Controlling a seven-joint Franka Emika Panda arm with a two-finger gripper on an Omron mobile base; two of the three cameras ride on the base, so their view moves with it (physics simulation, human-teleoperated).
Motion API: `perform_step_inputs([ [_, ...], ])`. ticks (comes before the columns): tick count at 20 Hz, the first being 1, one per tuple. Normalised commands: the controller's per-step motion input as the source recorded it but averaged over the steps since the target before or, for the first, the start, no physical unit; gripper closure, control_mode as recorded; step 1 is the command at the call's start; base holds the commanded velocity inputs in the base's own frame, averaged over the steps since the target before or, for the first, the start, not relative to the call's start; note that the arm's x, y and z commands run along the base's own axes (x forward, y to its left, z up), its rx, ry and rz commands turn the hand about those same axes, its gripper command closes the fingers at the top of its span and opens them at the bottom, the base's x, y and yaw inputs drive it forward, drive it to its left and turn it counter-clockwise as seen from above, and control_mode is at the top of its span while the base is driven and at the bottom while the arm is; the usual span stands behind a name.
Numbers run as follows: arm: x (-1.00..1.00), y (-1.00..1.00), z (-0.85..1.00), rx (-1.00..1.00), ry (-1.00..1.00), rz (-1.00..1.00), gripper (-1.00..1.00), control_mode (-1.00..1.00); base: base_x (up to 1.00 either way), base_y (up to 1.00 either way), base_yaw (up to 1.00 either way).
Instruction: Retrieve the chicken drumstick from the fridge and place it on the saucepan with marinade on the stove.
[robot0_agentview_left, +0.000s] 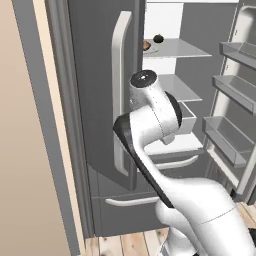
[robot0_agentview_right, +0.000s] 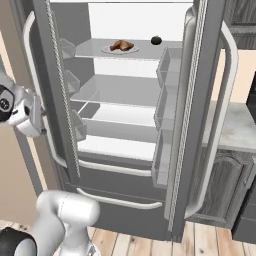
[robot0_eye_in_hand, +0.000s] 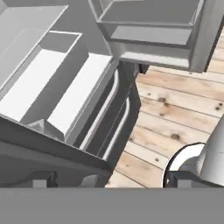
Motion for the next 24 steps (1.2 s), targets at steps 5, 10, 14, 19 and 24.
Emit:
perform_step_inputs([
  [5,0.05,-0.89,0.05,0.81,-0.22,-0.06,-1.00,-1.00,0.00,0.00,0.00],
  [10,0.49,-0.57,-0.28,0.76,-0.08,-0.18,-1.00,-1.00,0.00,0.00,0.00],
  [14,0.96,-0.04,-0.19,0.64,0.07,-0.05,-1.00,-1.00,0.00,0.00,0.00],
  [19,0.92,0.21,-0.20,0.14,0.05,0.17,-1.00,-1.00,0.00,0.00,0.00],
  [24,0.96,0.23,-0.18,0.01,0.22,0.24,-1.00,-1.00,0.00,0.00,0.00],
])
